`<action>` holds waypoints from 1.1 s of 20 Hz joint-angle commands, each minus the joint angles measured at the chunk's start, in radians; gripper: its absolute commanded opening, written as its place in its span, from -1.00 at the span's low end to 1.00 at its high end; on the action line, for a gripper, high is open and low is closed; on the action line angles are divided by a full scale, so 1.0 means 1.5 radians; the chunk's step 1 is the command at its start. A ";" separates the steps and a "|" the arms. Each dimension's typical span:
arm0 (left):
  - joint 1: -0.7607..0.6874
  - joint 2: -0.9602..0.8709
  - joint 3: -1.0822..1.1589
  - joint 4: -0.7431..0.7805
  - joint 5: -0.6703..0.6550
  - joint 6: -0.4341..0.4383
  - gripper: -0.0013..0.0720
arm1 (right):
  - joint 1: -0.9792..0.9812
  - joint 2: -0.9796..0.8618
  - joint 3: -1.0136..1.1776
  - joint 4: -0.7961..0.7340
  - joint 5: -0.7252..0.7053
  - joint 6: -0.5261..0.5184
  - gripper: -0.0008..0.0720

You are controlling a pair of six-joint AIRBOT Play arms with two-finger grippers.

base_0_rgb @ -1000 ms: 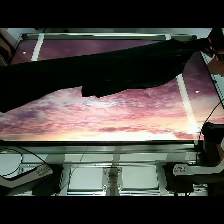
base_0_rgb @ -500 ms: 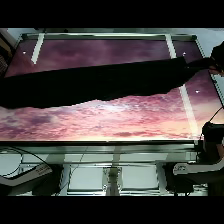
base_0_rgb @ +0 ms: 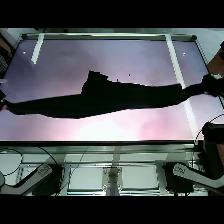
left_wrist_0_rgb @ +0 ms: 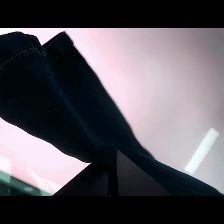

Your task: Fold the clothes and pants, and hang the long-sleeved shirts on hangers.

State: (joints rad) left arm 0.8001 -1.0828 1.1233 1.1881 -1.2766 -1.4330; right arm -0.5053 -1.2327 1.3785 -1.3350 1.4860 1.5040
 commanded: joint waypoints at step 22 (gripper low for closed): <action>-0.001 0.169 -0.310 0.238 0.042 -0.099 -0.04 | 0.000 0.172 -0.456 -0.325 -0.125 0.077 0.36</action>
State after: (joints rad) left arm 0.7982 -0.8310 0.6483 1.5478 -1.2160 -1.5864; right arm -0.5053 -0.9749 0.6945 -1.8084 1.2804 1.6363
